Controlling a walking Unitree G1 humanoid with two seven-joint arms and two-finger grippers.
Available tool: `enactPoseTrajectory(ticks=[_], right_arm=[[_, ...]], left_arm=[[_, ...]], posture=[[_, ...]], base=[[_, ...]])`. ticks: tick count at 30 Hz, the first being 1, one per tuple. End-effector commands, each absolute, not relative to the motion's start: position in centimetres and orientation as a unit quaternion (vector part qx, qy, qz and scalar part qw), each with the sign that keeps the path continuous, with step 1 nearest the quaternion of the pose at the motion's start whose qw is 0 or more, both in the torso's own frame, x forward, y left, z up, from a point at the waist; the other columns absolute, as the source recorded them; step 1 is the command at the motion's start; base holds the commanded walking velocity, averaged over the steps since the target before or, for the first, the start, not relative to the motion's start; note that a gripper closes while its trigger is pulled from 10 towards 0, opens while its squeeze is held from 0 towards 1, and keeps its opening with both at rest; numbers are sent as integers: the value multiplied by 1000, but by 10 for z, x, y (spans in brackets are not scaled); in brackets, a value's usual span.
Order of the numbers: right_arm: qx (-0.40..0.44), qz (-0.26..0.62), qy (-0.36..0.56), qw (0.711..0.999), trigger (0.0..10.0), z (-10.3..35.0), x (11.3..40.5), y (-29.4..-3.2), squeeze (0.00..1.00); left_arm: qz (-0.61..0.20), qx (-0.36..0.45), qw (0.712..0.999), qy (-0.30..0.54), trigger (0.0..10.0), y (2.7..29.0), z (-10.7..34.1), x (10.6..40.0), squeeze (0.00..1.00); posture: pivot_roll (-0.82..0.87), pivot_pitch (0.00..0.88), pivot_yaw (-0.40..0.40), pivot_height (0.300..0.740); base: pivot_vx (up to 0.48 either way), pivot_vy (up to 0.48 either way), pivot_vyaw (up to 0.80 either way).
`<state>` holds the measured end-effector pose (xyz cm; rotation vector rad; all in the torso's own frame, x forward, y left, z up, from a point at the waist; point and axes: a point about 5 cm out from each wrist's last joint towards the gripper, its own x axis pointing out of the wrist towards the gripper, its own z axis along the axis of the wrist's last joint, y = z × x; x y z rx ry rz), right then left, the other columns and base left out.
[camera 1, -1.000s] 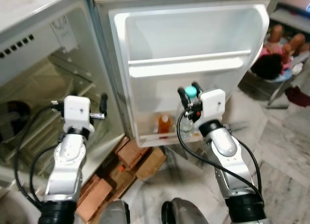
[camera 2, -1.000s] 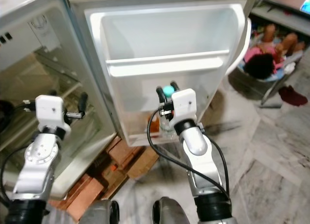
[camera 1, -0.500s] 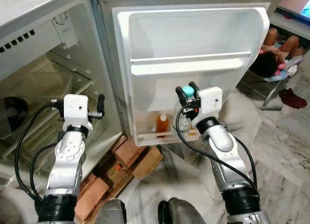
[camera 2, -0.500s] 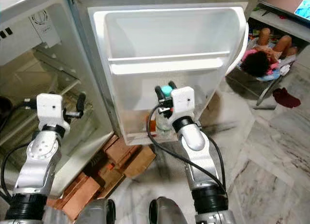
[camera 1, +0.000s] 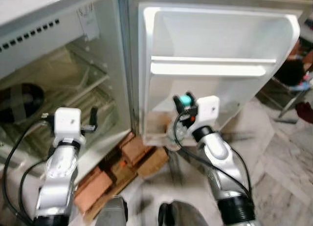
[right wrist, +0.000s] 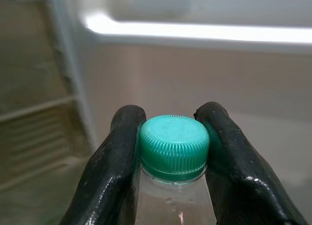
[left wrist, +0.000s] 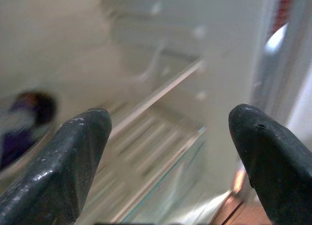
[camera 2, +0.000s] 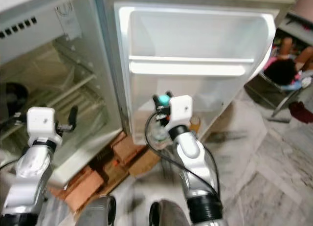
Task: Restocking fridge
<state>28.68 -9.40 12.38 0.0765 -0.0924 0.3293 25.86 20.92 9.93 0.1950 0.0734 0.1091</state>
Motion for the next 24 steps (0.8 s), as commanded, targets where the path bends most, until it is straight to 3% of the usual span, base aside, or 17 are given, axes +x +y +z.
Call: enactPoseTrajectory(ticks=[1,14,24], right_arm=[[37,140,-44,988,10000,124,285,-104,0],[40,118,-36,992,10000,120,289,-109,0],[37,117,-34,992,10000,118,287,-110,0]], left_arm=[[43,93,994,31,10000,203,103,258,0],[41,98,993,46,10000,204,99,252,0],[43,105,992,50,10000,203,97,255,0]], posture=[[46,191,-102,740],[36,219,-75,740],[25,214,-62,690]], base=[[0,0,0],[0,0,0],[0,0,0]])
